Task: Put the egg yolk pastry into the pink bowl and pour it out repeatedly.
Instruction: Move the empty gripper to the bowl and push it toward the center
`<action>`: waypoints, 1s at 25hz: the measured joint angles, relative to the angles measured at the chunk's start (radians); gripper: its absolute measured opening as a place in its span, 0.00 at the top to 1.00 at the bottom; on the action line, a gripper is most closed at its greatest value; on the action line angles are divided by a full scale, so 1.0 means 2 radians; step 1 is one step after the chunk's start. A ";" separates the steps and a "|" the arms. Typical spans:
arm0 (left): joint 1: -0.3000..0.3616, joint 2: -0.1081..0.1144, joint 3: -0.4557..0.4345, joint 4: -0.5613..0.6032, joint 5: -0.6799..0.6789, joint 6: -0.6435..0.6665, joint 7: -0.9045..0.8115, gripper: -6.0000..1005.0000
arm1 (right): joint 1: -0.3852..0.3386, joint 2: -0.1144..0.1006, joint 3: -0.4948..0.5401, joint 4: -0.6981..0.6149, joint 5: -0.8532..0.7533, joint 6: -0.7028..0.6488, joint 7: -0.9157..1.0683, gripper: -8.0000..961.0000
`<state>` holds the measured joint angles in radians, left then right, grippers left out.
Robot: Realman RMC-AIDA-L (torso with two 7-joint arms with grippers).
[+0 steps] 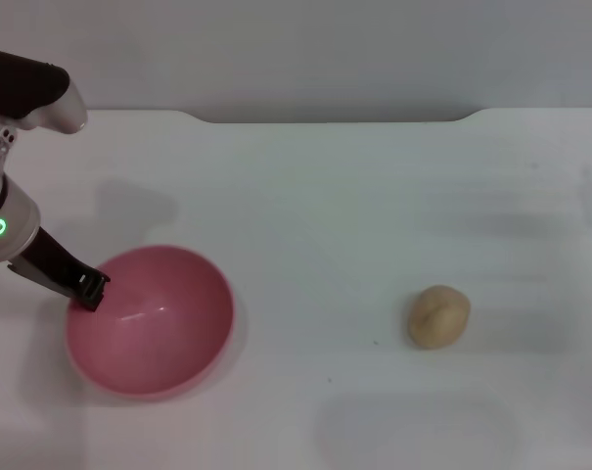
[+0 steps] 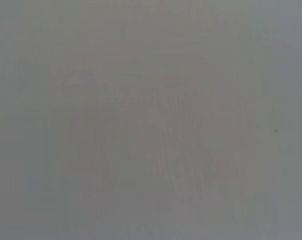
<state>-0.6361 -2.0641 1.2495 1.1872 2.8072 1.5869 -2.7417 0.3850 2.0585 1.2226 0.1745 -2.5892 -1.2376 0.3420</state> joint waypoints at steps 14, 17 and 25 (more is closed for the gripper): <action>-0.004 0.001 -0.006 0.003 -0.003 0.003 -0.004 1.00 | 0.007 -0.008 -0.003 0.007 -0.003 -0.001 0.053 0.41; -0.007 0.001 -0.008 0.004 -0.006 0.004 -0.004 0.99 | 0.021 -0.029 -0.008 0.007 -0.018 0.016 0.152 0.41; -0.016 0.001 -0.022 0.005 -0.032 -0.006 -0.009 0.99 | 0.066 -0.110 -0.040 -0.009 -0.157 0.049 0.508 0.41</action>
<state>-0.6681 -2.0629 1.2046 1.1964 2.7432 1.5747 -2.7592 0.5171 1.8392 1.1428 0.1556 -2.9036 -1.1394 1.3580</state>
